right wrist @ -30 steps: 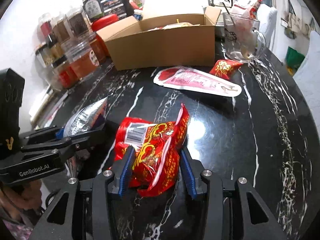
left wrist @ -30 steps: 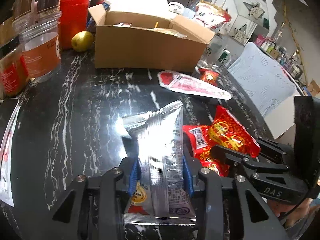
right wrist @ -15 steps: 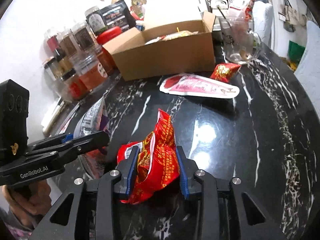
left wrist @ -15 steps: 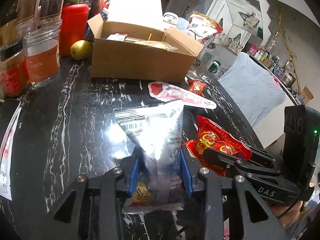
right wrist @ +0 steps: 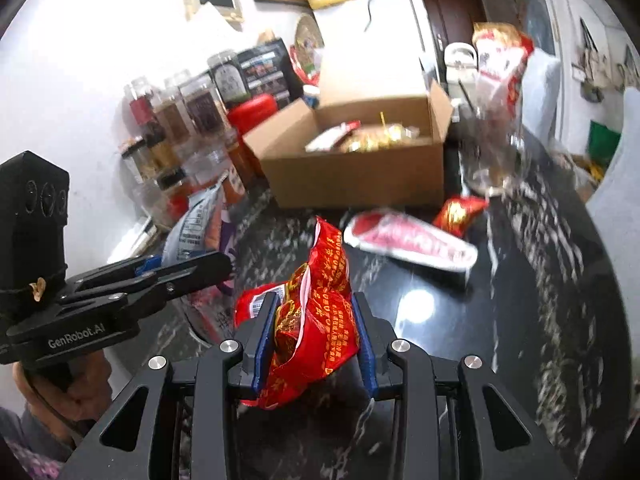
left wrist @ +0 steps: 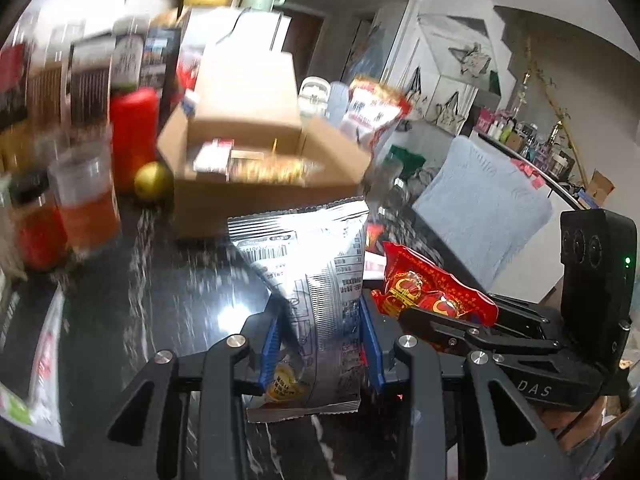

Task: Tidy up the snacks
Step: 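Carry the silver packet and red snack bag with both tools over the box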

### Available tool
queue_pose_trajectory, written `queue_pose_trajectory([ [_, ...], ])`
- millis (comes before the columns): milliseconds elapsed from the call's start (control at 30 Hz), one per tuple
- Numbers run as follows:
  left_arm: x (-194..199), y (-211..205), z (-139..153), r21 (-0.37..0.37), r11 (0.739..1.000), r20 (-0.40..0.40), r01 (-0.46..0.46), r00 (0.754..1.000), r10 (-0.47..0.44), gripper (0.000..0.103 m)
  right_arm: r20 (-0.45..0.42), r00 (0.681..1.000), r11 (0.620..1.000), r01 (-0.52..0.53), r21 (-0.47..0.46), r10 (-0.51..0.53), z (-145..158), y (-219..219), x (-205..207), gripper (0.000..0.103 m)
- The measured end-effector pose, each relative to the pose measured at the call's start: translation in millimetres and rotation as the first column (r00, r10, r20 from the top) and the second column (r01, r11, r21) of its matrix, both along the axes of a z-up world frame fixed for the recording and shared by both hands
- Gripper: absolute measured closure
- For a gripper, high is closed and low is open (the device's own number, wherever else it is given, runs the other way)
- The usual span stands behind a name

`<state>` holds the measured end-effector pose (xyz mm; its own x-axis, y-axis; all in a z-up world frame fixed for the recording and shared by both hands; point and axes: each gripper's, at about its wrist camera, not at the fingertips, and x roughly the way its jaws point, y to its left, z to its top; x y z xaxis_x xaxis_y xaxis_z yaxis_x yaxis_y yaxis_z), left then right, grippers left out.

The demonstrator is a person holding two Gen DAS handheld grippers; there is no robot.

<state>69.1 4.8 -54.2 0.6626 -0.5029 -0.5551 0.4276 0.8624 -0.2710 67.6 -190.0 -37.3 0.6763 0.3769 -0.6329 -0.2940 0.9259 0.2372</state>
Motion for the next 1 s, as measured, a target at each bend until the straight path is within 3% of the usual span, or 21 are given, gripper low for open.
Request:
queue_pose_trajectory([
  [133,6.2,-2.7,19.2,0.001,1.0,0.051,-0.004,0.999,0.004,0.068,0.057,0.998,1.0,-0.003,0.012,0.003,20.0,-1.5,10.4,0.068],
  [500,48.9,-8.6,45.5,-0.013,1.0,0.091,-0.013,0.996,0.014,0.068,0.126,0.992,0.999,-0.026,0.027,0.022,50.9,-3.9,57.3,0.068],
  [1000,142.4,-10.1,82.0,-0.037,0.999,0.174,-0.03,0.984,0.036,0.068,0.207,0.978,0.998,-0.02,0.058,0.008,91.2,-8.1,151.0,0.068],
])
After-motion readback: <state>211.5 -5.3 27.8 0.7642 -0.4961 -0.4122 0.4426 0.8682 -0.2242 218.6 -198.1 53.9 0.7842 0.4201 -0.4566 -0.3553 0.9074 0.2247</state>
